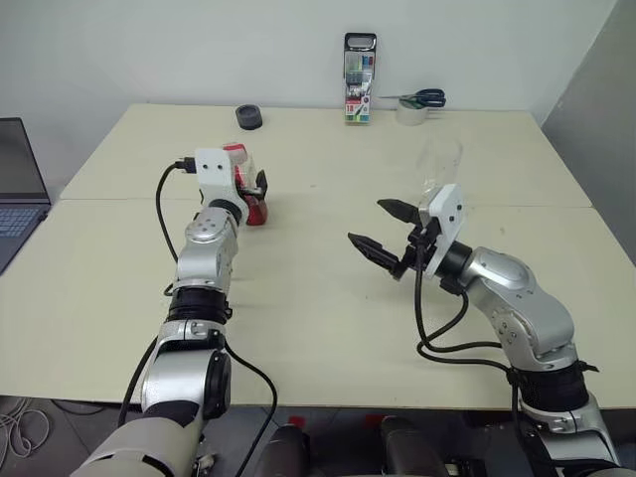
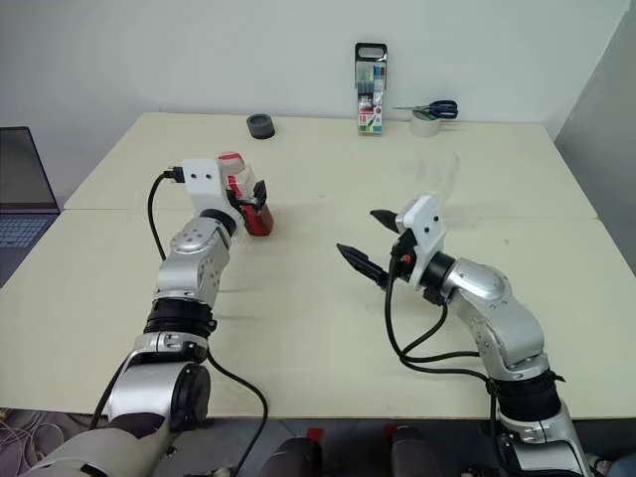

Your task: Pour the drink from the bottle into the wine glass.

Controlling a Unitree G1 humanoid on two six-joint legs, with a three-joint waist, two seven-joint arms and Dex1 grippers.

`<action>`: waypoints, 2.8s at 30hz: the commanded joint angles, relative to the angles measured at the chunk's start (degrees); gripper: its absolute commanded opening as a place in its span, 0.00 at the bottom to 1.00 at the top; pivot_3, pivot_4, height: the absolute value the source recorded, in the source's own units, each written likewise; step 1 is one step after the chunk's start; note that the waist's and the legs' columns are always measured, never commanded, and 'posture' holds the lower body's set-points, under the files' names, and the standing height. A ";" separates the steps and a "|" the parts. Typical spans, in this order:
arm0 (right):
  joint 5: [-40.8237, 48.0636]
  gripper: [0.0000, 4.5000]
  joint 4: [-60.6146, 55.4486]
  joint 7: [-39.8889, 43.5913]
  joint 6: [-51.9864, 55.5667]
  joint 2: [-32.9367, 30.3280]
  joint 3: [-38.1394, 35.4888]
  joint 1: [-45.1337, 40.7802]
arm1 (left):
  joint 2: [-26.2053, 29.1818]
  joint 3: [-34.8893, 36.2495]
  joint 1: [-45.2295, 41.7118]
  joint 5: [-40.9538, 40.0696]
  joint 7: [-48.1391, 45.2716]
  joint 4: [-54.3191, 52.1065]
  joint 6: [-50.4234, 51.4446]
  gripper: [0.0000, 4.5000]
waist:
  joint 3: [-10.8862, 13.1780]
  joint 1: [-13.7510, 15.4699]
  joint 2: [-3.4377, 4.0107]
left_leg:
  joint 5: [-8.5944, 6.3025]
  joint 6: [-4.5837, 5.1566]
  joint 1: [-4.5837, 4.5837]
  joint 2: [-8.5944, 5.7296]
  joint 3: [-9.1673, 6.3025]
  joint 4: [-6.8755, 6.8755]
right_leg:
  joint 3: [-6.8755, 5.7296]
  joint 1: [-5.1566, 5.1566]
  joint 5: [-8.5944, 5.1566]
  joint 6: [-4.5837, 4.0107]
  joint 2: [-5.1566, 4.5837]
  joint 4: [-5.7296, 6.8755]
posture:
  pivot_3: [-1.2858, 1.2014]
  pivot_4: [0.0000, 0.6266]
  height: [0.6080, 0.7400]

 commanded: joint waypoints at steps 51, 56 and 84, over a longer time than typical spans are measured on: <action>6.64 1.00 -13.38 1.61 6.93 -9.24 -5.77 3.17 | -1.15 -6.78 8.67 -14.16 -34.69 -20.78 0.36 0.40 | 0.00 -0.02 0.00 | 0.04 -0.04 -0.34 -0.12 -0.17 0.16 | -0.52 -0.16 0.01 -0.02 -0.50 0.07 | 0.52 0.24 1.00; 10.07 1.00 -17.09 -1.29 12.23 -10.70 -8.51 3.78 | -1.11 -11.24 8.13 -13.23 -42.82 -19.81 -0.87 0.40 | 0.00 -0.06 0.00 | 0.01 0.02 -0.33 -0.30 -0.17 0.15 | -0.52 -0.16 0.01 -0.02 -0.47 0.07 | 0.52 0.24 1.00; 5.37 1.00 -11.71 -12.99 15.68 0.88 -0.42 -7.67 | -1.76 -17.45 1.17 -12.77 -63.77 -12.26 -1.57 0.40 | 0.00 -0.51 0.01 | -0.03 0.13 -0.35 -0.38 -0.28 0.16 | -0.55 -0.18 0.00 -0.02 -0.50 0.10 | 0.52 0.24 1.00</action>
